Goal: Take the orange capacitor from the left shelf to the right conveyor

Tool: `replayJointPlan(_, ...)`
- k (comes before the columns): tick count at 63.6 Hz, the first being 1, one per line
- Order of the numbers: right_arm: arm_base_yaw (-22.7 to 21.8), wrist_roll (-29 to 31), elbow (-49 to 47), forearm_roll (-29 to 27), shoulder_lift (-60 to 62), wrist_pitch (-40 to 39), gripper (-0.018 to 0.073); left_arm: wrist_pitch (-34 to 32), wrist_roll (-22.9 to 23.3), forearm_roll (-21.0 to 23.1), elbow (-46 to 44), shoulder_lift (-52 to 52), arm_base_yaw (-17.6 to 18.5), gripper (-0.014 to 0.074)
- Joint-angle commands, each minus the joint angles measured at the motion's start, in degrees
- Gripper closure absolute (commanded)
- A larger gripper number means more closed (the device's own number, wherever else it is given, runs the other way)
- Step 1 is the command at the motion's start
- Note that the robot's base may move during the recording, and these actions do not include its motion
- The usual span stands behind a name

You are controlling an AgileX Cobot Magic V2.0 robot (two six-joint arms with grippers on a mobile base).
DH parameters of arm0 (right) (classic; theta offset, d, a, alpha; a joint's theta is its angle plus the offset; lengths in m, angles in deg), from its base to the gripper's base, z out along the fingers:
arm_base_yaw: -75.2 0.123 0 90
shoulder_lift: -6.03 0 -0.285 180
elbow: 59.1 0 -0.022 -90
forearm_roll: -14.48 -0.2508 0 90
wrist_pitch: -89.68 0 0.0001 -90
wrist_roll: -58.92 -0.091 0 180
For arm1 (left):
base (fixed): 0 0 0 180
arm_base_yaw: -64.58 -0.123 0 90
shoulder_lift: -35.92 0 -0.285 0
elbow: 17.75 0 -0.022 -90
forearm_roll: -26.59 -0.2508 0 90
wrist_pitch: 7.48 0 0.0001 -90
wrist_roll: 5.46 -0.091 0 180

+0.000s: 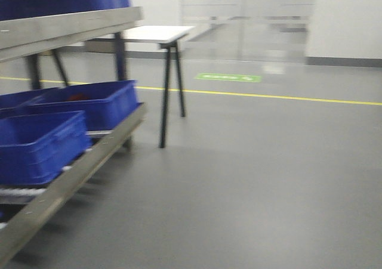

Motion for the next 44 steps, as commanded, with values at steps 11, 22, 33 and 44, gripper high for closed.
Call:
replayJointPlan(11,-0.21,0.41,-1.53,0.56,-0.62,-5.12,0.0505,-4.84,0.0,0.31,-0.45,0.58,0.11,0.0701)
replayJointPlan(22,-0.21,0.41,-1.53,0.56,-0.62,-5.12,0.0505,-4.84,0.0,0.31,-0.45,0.58,0.11,0.0701)
replayJointPlan(33,-0.21,0.41,-1.53,0.56,-0.62,-5.12,0.0505,-4.84,0.0,0.31,-0.45,0.58,0.11,0.0701)
replayJointPlan(44,-0.21,0.41,-1.53,0.56,-0.62,-5.12,0.0505,-4.84,0.0,0.31,-0.45,0.58,0.11,0.0701)
